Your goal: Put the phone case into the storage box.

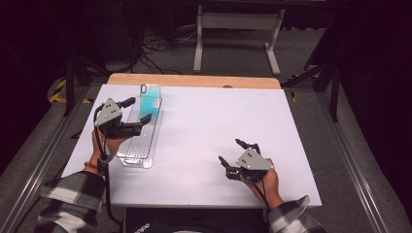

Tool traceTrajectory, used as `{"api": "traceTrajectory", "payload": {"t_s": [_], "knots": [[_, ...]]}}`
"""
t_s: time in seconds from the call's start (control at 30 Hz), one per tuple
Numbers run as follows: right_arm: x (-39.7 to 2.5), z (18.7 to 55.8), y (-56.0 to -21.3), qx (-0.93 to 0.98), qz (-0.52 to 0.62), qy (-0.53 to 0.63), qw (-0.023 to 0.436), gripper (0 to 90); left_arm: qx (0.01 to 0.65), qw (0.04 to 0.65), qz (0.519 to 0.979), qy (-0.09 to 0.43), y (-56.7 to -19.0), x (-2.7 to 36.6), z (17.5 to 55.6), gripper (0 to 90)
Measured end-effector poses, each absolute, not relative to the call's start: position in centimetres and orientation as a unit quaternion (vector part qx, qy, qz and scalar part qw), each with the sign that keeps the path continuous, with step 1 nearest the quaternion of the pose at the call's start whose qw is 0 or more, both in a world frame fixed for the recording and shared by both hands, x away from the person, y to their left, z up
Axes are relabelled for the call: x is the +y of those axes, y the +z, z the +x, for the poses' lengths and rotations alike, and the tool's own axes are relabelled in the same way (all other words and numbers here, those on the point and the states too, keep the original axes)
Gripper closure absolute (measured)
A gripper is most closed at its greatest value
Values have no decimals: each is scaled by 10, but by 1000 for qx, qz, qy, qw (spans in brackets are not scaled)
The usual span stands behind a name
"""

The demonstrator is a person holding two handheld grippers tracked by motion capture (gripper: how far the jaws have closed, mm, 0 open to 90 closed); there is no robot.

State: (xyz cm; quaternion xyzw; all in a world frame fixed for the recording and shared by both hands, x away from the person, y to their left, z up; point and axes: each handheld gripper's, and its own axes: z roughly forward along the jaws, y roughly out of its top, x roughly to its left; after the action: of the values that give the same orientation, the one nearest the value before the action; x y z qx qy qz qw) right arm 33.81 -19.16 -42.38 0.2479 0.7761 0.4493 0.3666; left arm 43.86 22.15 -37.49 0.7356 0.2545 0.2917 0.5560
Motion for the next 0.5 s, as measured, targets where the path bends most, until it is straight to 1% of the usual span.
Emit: {"api": "traceTrajectory", "payload": {"t_s": [0.3, 0.5], "knots": [[-192, 338, -423, 774, 249, 451, 367, 235, 251, 569, 727, 290, -374, 219, 430, 143], [-192, 338, -422, 773, 249, 453, 368, 235, 246, 567, 731, 289, -374, 216, 425, 127]]}}
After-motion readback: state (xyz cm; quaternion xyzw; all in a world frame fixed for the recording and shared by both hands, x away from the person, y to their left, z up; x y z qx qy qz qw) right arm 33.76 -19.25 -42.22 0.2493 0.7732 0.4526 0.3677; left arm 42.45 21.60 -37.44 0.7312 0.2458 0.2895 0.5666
